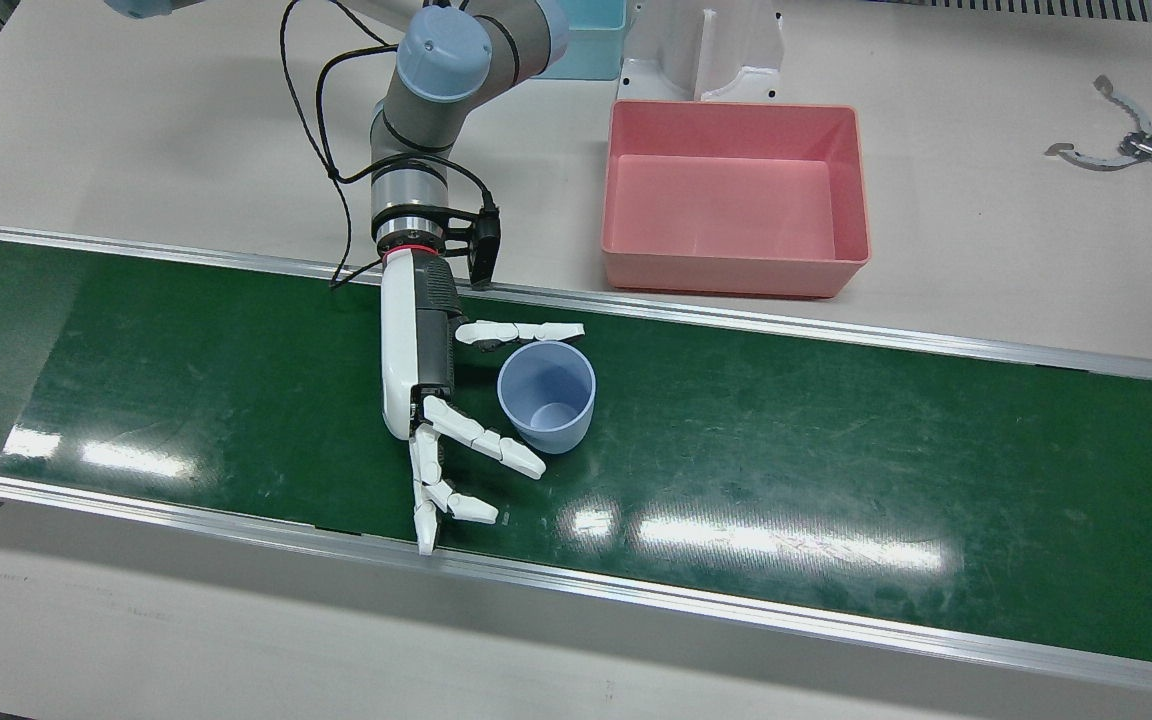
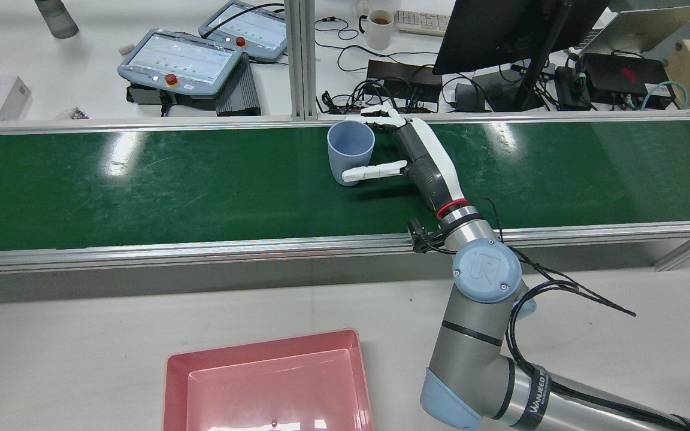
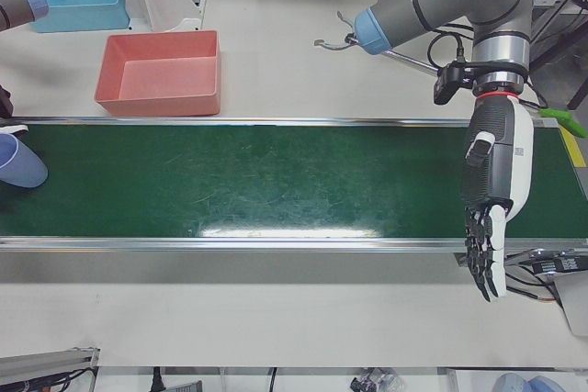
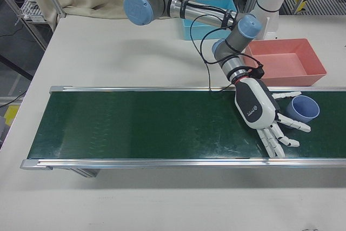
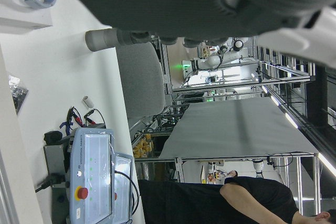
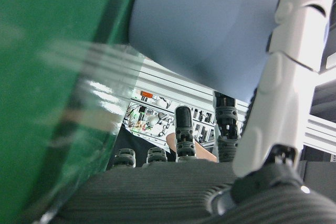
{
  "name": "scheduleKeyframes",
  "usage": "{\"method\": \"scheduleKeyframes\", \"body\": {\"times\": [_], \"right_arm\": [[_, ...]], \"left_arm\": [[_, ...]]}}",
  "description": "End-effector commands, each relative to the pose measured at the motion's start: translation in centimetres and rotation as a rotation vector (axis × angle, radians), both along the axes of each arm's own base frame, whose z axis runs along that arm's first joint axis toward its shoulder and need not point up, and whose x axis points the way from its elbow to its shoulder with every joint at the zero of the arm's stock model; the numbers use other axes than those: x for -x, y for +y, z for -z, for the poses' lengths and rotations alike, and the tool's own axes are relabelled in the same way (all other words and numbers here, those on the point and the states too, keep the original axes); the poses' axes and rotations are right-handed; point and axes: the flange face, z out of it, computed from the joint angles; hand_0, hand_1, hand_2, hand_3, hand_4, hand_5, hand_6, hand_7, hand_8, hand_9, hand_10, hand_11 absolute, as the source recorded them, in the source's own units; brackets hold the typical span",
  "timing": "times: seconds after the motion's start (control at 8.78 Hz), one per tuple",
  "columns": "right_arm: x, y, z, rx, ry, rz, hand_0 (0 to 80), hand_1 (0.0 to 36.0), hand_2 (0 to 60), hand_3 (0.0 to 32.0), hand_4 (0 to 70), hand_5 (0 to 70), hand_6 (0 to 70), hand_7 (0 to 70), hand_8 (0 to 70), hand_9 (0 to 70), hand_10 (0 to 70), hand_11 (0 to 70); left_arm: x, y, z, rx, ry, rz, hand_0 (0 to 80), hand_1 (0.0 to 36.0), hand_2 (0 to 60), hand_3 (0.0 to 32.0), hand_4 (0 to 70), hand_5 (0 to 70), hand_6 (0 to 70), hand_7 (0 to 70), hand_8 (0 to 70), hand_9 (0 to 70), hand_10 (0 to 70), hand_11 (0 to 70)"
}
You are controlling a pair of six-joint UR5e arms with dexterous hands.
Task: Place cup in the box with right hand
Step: 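Hold the right hand in the cup's path as it arrives, then close the right hand fingers around the blue cup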
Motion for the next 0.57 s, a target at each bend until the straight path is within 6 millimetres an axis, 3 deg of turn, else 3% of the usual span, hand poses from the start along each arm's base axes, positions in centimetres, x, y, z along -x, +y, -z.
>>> {"method": "scheduleKeyframes", "body": {"times": [0.0, 0.46], "right_arm": [[0.0, 0.0, 0.01, 0.0, 0.0, 0.0, 55.4, 17.5, 4.1, 6.8, 26.7, 5.0, 6.3, 36.8, 0.2, 5.9, 2.0, 4.8], [0.0, 0.0, 0.01, 0.0, 0.0, 0.0, 55.6, 17.8, 4.7, 5.0, 27.3, 5.1, 6.7, 37.8, 0.3, 6.1, 2.1, 5.1]], "left_arm": [[0.02, 0.0, 0.0, 0.0, 0.0, 0.0, 0.0, 0.0, 0.0, 0.0, 0.0, 0.0, 0.0, 0.0, 0.0, 0.0, 0.0, 0.0], [0.03, 0.0, 0.0, 0.0, 0.0, 0.0, 0.0, 0.0, 0.0, 0.0, 0.0, 0.0, 0.0, 0.0, 0.0, 0.0, 0.0, 0.0]]}}
